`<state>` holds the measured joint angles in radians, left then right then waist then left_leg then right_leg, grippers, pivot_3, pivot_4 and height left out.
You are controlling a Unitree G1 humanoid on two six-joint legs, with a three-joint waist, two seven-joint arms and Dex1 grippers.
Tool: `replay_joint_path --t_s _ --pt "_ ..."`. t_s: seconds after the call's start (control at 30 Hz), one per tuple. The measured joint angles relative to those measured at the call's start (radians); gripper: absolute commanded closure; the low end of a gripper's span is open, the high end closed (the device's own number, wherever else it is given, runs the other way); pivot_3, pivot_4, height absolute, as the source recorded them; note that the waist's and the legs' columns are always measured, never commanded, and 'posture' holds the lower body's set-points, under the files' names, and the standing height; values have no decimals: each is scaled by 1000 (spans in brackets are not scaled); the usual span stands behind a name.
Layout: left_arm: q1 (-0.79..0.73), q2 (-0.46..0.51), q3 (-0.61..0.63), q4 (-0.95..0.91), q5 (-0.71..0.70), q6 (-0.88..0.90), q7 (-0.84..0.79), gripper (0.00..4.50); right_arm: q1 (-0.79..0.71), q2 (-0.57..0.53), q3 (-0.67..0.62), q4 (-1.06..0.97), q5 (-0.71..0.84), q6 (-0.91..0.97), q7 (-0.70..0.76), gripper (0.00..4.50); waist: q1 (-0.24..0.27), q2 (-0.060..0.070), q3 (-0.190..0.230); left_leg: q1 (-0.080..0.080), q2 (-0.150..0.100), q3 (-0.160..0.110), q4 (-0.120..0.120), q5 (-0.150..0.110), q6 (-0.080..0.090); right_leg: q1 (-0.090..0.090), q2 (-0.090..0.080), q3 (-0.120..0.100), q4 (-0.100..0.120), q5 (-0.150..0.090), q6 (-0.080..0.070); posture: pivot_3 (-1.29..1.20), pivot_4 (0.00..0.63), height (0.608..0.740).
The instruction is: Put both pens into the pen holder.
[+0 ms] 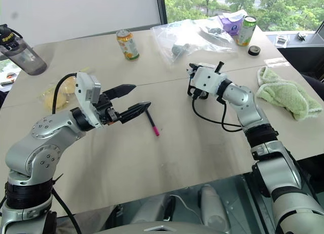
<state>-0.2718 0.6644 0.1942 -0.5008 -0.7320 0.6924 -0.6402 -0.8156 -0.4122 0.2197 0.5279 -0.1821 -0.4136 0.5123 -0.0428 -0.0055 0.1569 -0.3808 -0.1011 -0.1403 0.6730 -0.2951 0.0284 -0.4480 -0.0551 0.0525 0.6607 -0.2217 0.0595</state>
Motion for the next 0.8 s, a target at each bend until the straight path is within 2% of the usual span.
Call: replay_joint_path --t_s 0.37,0.43,0.47,0.63,0.7,0.8 --pt "3 11 1 0 -1 -2 -21 55 -54 6 0 132 -24 -71 -22 4394 -1 0 0 0 0 0 0 0 0 0 0 0 0 0 0 0 150 739" --pt "3 12 1 0 -2 -2 -29 0 -61 5 0 152 -27 -74 -24 3356 -1 0 0 0 0 0 0 0 0 0 0 0 0 0 0 0 150 739" --pt "3 13 1 0 -4 -2 -33 0 -62 5 -1 159 -28 -74 -25 3142 -1 0 0 0 0 0 0 0 0 0 0 0 0 0 0 0 150 739" --pt "3 16 1 0 -7 -2 -36 0 -66 4 -1 182 -32 -78 -27 832 -1 0 0 0 0 0 0 0 0 0 0 0 0 0 0 0 150 739" --pt "3 18 1 0 -7 -2 -39 0 -66 3 -1 192 -32 -78 -27 76 -1 0 0 0 0 0 0 0 0 0 0 0 0 0 0 0 150 739" --pt "2 19 1 2 -7 -2 -45 0 -67 0 -3 196 -32 -86 -36 76 -1 0 0 0 0 0 0 0 0 0 0 0 0 0 0 0 150 739"
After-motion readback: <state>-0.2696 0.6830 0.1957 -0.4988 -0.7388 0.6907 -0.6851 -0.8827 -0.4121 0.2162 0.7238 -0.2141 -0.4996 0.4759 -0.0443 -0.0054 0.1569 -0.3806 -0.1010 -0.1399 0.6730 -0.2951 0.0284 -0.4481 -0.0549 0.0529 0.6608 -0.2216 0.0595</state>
